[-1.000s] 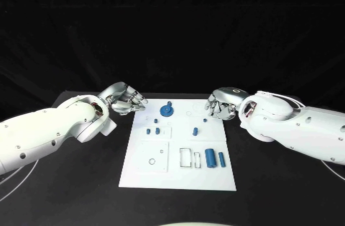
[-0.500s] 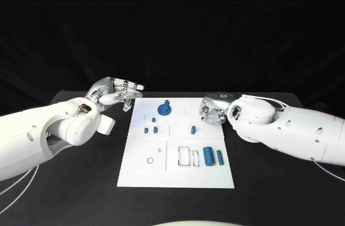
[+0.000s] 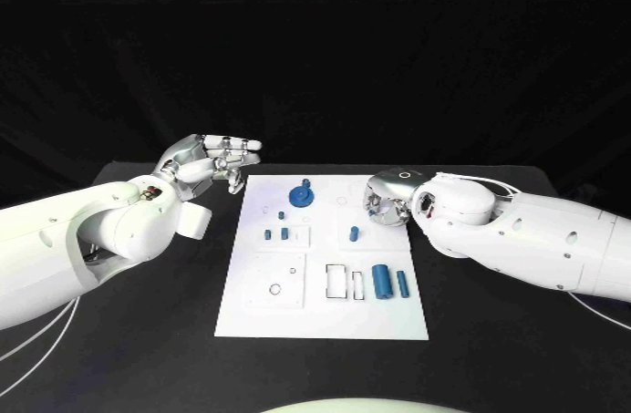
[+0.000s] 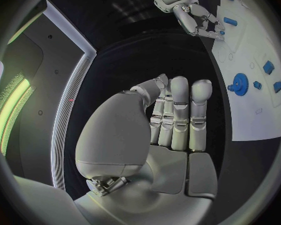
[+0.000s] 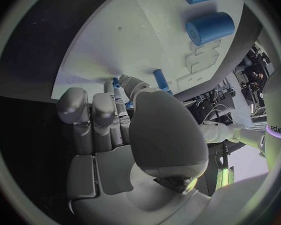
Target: Assemble the parts on the task board
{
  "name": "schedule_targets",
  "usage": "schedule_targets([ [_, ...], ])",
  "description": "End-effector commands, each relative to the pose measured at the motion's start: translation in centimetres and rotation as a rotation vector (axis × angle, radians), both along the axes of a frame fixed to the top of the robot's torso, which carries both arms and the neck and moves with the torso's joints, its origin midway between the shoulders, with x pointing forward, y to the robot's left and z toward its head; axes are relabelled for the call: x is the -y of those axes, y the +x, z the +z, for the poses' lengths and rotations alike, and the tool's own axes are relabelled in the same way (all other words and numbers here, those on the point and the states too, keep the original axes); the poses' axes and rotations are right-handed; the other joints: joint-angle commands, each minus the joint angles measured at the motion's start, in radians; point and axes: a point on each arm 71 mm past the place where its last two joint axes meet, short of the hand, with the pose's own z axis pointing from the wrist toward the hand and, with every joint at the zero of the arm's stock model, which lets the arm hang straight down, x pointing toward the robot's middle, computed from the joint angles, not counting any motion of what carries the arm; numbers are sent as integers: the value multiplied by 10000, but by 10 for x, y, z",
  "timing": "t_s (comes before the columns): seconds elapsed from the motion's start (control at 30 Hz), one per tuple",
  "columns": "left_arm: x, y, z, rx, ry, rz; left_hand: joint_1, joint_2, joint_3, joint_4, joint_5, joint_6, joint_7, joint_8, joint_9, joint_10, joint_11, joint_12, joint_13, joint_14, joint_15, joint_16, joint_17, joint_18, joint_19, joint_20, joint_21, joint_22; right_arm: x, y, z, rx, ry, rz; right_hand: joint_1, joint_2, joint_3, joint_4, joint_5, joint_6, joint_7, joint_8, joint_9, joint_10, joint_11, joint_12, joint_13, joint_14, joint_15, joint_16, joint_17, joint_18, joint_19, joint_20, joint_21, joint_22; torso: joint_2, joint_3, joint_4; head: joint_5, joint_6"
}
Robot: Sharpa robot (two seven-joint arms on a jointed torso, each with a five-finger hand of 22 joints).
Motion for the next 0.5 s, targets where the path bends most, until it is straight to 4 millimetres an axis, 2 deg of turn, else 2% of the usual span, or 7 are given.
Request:
schedule_targets([
  [0.03,2,-1,2,61,-399,-185,6,99,-55,-2,59,-70,22,50,-8,-81,-18,55,14,-49,-2,-50,-18,191,-100,2,-51,-23,-1,-1,-2,-6,-207,96,-13,78,109,-37,5,144,-25,61,39,99,-19,-29,-7,620,1,170,97,-116,89,-11,182,130,-8,2,-11,30,-27],
  [0.5,1,0,1,21,-246,-211,19,127,-63,-29,60,-98,35,55,-12,-126,-8,101,30,-41,4,-20,25,196,-103,8,-86,-50,-3,-1,-11,-202,-365,97,152,323,399,-533,9,696,-186,313,209,564,-183,-28,31,654,-121,1050,603,-267,381,-112,1192,862,-11,4,4,11,-71],
])
